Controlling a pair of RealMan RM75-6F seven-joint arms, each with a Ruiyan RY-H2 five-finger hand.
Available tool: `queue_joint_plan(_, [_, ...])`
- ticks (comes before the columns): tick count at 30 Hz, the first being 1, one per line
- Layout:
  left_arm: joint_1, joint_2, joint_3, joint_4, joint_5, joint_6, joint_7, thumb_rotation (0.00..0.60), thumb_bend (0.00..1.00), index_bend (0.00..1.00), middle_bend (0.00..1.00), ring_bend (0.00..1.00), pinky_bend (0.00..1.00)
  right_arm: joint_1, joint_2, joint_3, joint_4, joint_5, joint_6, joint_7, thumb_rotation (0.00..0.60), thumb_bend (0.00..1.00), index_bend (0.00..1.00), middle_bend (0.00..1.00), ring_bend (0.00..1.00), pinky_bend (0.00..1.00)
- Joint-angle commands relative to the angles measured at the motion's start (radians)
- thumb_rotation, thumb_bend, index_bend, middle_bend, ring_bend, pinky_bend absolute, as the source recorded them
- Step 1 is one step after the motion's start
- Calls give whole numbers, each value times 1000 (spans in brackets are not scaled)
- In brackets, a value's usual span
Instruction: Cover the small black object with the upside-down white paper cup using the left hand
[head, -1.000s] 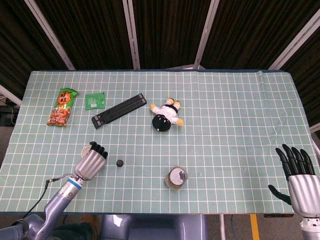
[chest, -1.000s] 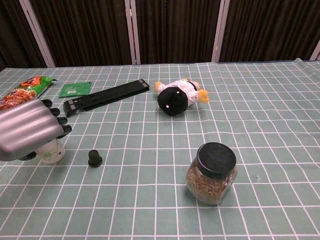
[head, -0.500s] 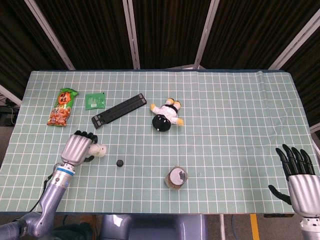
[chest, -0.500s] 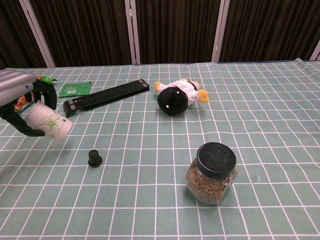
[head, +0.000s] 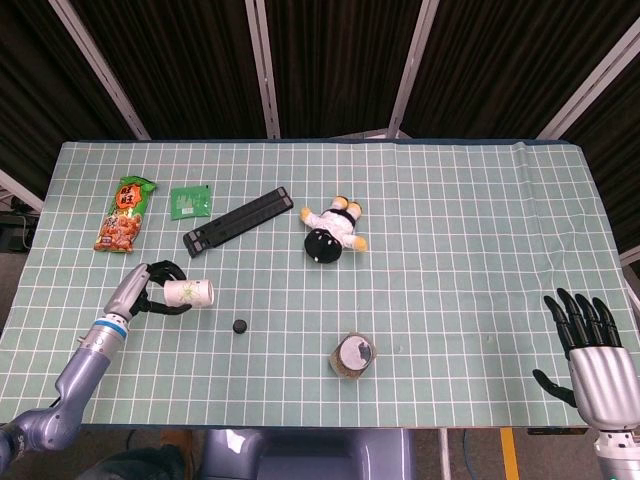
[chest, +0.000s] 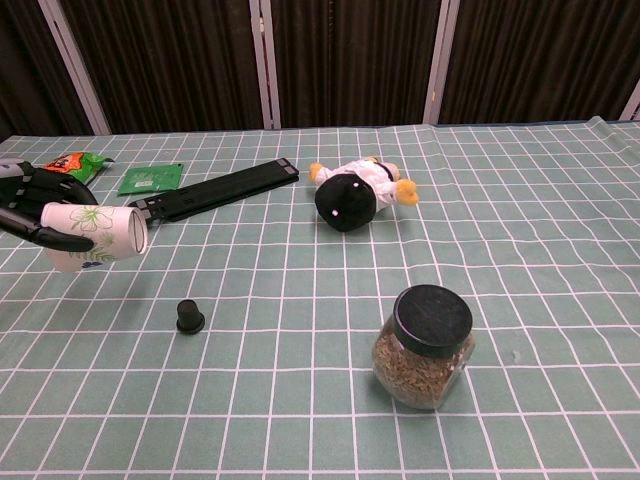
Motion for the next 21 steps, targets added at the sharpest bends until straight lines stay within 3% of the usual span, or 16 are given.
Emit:
queue_joint_plan(1, [-15, -21, 19, 54, 19, -12, -32, 600, 0, 451, 409, 377, 343, 1, -2, 0, 2, 3, -2, -1, 600, 0, 0, 0, 0, 0])
queue_joint_plan(6, [-29, -28, 43, 83, 19, -1, -6, 600, 0, 424, 364, 335, 277, 0, -3, 0, 2, 5, 1, -3, 600, 0, 0, 0, 0, 0])
queue_joint_plan(7, [-33, -26, 50, 84, 12, -2, 10, 600, 0, 364, 298, 275, 236, -1, -3, 1, 2, 5, 2, -2, 600, 0, 0, 0, 0, 0])
queue_joint_plan(10, [-40, -11, 70, 76, 5, 6, 66, 600, 0, 58, 36, 36, 51, -2, -3, -1, 1, 1, 7, -1, 600, 0, 0, 0, 0, 0])
queue_joint_plan(11, [-39, -9, 74, 70, 8, 23, 85, 600, 0, 15, 6, 7, 21, -3, -2, -1, 0, -1, 8, -1, 600, 0, 0, 0, 0, 0])
queue_joint_plan(14, [-31, 7, 88, 29, 33, 83, 138, 600, 0, 0, 0, 0, 0, -4, 0, -2, -1, -4, 11, 2, 600, 0, 0, 0, 0, 0])
queue_joint_plan(18, [-24, 34, 148, -30, 157, 220, 371, 600, 0, 0, 0, 0, 0, -4, 5, -3, -5, -8, 13, 12, 600, 0, 0, 0, 0, 0])
queue_joint_plan(21, [-25, 29, 174, -55, 193, 279, 535, 600, 0, 0, 0, 0, 0, -4, 7, -4, -6, -11, 14, 15, 600, 0, 0, 0, 0, 0])
